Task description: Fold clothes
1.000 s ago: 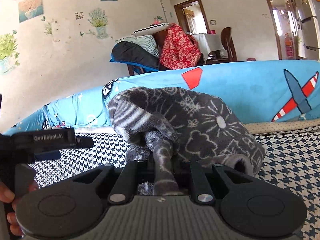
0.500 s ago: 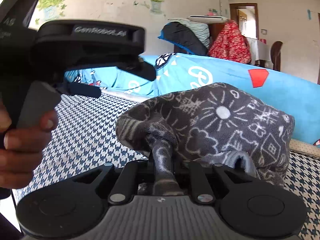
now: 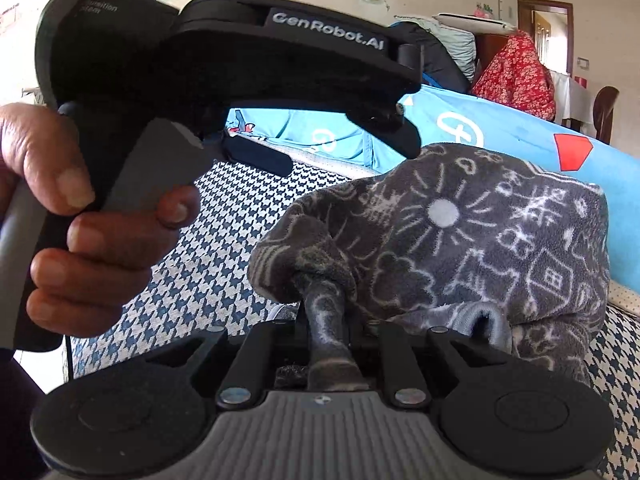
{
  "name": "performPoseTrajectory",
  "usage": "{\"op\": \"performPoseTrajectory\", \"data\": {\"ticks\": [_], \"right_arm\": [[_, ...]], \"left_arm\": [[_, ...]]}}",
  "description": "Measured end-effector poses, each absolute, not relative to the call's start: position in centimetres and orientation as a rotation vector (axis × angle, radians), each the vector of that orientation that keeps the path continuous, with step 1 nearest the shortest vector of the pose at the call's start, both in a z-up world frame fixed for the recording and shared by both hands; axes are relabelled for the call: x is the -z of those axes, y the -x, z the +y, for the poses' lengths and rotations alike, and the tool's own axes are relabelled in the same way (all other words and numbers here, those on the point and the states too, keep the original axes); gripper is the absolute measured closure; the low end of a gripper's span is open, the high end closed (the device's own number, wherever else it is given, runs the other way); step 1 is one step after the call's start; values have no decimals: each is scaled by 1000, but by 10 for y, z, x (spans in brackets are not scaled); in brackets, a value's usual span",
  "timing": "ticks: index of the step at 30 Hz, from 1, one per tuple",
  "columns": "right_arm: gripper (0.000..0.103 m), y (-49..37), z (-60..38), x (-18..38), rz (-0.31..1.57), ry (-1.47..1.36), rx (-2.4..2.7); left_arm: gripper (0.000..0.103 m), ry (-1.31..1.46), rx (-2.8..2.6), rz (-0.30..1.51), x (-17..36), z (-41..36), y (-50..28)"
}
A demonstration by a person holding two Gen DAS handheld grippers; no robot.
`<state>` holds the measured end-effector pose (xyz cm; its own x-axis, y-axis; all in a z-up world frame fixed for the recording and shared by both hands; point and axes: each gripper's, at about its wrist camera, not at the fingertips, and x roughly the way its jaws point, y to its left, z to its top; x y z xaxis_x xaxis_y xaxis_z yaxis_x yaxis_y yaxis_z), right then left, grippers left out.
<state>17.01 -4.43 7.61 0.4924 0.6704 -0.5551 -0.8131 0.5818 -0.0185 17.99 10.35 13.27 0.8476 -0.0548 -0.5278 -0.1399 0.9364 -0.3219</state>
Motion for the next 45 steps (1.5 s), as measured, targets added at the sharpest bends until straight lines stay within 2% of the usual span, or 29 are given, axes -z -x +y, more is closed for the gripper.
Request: {"op": "performPoseTrajectory", "data": {"ticks": [14, 20, 23, 36, 39, 45], "right_arm": [[87, -169, -31, -67, 566, 404, -1031], [86, -165, -32, -67, 572, 430, -1052], [82, -167, -35, -70, 570, 431, -1054], [76, -152, -71, -93, 534, 358, -1073], [71, -145, -84, -101, 525, 341, -1070], [71, -137, -118, -114, 519, 285, -1038]], "left_arm": [[0, 238, 109, 640, -122, 80, -194], [0, 267, 63, 693, -110, 83, -203], [0, 271, 23, 709, -105, 85, -206], [0, 294, -153, 746, -89, 93, -217], [0, 322, -167, 754, -85, 97, -218], [0, 319, -194, 757, -80, 95, -220]]}}
